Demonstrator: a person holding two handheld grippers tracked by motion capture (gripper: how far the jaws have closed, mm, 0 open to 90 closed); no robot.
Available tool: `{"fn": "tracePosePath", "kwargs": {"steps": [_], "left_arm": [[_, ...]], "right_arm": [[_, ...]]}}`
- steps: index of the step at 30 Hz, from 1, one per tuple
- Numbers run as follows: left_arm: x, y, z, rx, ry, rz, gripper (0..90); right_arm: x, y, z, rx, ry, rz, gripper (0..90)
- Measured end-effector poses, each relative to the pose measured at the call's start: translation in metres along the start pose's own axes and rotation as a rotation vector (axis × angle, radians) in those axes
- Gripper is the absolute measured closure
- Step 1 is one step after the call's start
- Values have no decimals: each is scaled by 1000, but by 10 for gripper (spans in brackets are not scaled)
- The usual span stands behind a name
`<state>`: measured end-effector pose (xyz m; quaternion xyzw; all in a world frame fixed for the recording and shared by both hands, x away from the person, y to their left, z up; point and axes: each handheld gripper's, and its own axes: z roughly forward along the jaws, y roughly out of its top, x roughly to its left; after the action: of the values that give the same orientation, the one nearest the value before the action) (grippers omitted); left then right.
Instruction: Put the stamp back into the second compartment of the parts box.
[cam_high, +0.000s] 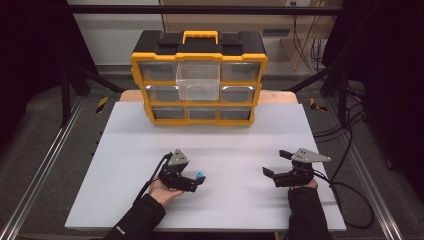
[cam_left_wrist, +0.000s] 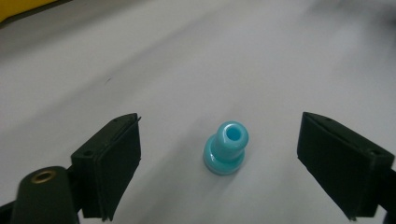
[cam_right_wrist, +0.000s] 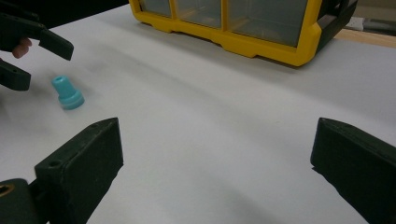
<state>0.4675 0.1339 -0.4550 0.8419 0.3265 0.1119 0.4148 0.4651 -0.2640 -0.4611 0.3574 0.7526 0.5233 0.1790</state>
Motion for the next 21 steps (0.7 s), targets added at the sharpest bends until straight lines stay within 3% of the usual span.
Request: {"fn": "tracePosePath", "kwargs": {"steps": [21], "left_arm": [[-2, -1, 8, 45, -13, -15, 431]], "right_arm": [[0, 0, 0, 0, 0, -1, 27]]}}
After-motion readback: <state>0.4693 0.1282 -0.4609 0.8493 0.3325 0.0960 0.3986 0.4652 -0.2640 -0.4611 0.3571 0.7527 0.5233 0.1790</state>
